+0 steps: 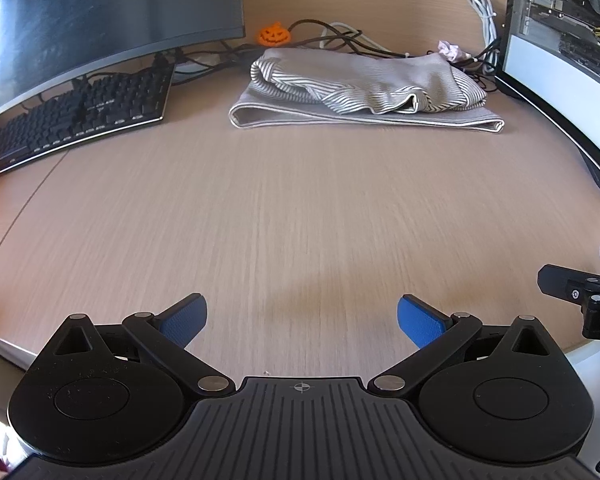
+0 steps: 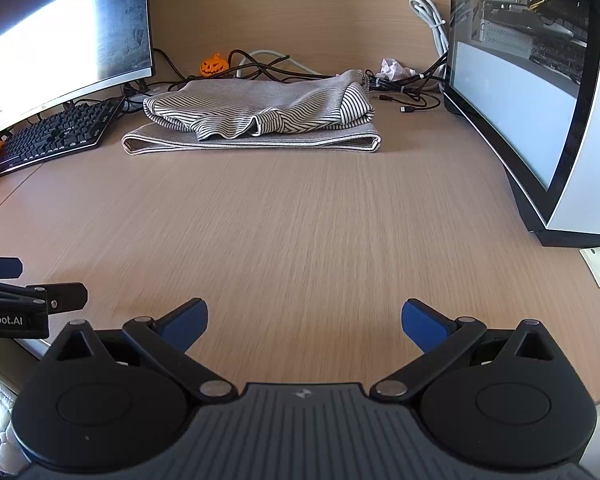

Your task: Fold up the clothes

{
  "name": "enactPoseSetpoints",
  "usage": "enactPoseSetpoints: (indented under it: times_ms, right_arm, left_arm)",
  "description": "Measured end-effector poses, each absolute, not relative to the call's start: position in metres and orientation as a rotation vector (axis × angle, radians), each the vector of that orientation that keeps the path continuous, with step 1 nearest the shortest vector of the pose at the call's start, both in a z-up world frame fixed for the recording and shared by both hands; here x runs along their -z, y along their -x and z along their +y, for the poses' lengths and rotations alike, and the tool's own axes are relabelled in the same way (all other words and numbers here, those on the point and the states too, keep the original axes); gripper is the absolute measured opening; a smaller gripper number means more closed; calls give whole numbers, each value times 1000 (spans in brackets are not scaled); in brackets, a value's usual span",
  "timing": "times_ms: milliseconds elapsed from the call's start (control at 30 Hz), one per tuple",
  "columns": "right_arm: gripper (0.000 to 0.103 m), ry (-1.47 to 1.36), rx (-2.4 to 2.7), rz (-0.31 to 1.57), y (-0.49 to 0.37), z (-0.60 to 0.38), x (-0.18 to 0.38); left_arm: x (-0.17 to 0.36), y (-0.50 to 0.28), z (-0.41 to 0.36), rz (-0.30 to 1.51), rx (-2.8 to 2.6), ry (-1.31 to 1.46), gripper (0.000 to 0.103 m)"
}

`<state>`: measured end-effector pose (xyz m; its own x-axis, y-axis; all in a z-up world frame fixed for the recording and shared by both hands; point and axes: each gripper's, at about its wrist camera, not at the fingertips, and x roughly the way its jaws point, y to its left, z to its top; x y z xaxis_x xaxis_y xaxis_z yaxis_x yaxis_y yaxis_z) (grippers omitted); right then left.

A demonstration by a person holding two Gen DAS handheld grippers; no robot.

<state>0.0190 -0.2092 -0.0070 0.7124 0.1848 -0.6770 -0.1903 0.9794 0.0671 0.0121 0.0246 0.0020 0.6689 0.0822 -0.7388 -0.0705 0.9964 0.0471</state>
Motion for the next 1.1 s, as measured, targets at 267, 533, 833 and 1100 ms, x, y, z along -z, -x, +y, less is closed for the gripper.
enactPoseSetpoints:
  times_ms: [267, 533, 833, 1100]
  right_arm:
    - [103, 7, -206, 752, -20, -210, 7]
    - [103, 13, -207, 752, -19, -210, 8]
    - [103, 28, -203, 731, -20, -212, 0]
    - [103, 59, -179, 718, -35, -209, -8]
  left_arm:
    - [-2, -13, 26, 836, -89, -13, 103]
    - [-2, -12, 25, 837, -90, -14, 103]
    - [-10, -22, 28, 837, -89, 2, 103]
    - [-21, -38, 33, 824, -66, 2, 103]
